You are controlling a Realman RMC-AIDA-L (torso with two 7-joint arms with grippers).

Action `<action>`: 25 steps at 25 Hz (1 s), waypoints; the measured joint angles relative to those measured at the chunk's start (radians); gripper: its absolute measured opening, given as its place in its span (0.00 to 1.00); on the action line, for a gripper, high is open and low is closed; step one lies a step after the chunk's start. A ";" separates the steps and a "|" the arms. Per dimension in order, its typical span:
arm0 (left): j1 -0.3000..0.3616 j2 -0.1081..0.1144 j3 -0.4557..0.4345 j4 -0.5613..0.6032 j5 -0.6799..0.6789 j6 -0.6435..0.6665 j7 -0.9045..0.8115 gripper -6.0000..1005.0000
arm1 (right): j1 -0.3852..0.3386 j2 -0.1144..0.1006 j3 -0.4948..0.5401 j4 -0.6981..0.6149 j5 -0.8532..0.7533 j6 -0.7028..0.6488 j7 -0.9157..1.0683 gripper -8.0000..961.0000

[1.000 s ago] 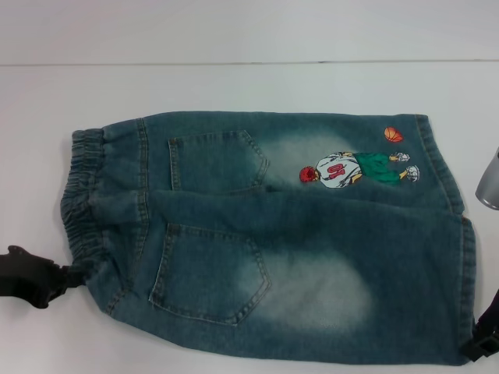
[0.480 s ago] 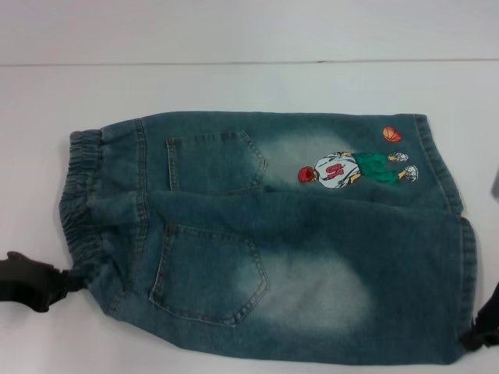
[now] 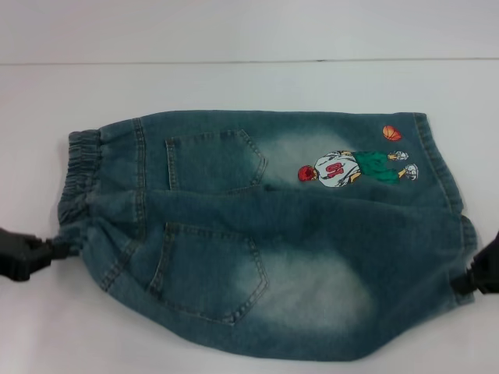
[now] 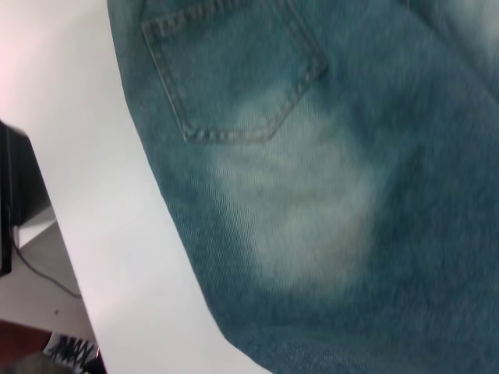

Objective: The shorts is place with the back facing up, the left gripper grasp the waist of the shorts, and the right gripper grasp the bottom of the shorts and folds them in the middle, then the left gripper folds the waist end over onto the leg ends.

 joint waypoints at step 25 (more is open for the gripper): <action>-0.095 0.038 0.052 0.022 -0.058 -0.214 -0.239 0.08 | 0.000 -0.006 0.224 0.017 0.204 0.417 0.097 0.03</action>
